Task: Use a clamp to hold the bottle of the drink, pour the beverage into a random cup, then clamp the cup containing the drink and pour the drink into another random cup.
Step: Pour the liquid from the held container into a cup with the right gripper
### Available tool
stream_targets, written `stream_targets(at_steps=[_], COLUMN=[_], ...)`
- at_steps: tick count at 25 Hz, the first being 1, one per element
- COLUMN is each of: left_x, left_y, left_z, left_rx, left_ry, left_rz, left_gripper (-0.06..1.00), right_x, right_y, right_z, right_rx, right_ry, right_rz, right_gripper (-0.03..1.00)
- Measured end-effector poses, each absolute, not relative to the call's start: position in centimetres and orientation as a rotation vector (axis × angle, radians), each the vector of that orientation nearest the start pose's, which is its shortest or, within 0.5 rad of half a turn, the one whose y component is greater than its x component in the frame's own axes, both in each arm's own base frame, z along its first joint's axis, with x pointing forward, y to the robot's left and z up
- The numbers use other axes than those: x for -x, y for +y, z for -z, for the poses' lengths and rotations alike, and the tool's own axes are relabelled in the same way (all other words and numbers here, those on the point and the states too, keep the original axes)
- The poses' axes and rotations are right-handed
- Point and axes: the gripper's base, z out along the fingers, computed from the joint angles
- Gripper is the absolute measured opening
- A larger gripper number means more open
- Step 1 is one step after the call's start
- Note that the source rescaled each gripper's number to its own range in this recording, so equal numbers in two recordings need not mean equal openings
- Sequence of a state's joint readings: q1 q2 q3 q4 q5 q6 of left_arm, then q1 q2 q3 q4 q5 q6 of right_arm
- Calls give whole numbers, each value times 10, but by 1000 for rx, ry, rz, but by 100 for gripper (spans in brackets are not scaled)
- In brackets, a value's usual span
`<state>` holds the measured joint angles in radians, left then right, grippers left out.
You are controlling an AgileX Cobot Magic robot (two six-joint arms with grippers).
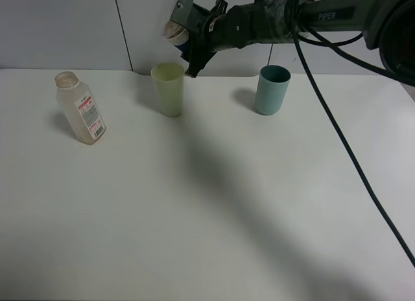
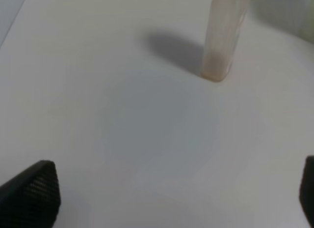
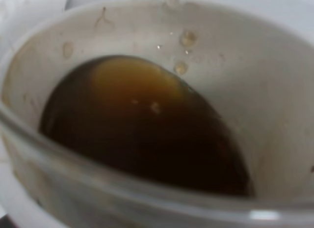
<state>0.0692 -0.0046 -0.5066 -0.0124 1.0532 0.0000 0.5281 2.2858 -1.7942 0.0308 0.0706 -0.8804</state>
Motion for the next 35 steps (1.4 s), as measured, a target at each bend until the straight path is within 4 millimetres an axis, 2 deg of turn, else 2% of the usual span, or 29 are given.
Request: stream_targets(at_steps=[11,21,35], left_x=[6,6,6], left_y=[-1,-1,-1], left_z=[-280,-280,-280], left_rx=[69,69,69], left_ry=[2025,2025,2025], left_rz=[-29,-29,-29], left_gripper=[99,99,99], right_x=[-465,-457,-457], right_y=[279,286,282], right_z=[-215,-209,-205], right_rx=[1290,1366,1454], right_ry=[1513,1551,1543], right_rz=[219,230,313], right_gripper=[0,0,0])
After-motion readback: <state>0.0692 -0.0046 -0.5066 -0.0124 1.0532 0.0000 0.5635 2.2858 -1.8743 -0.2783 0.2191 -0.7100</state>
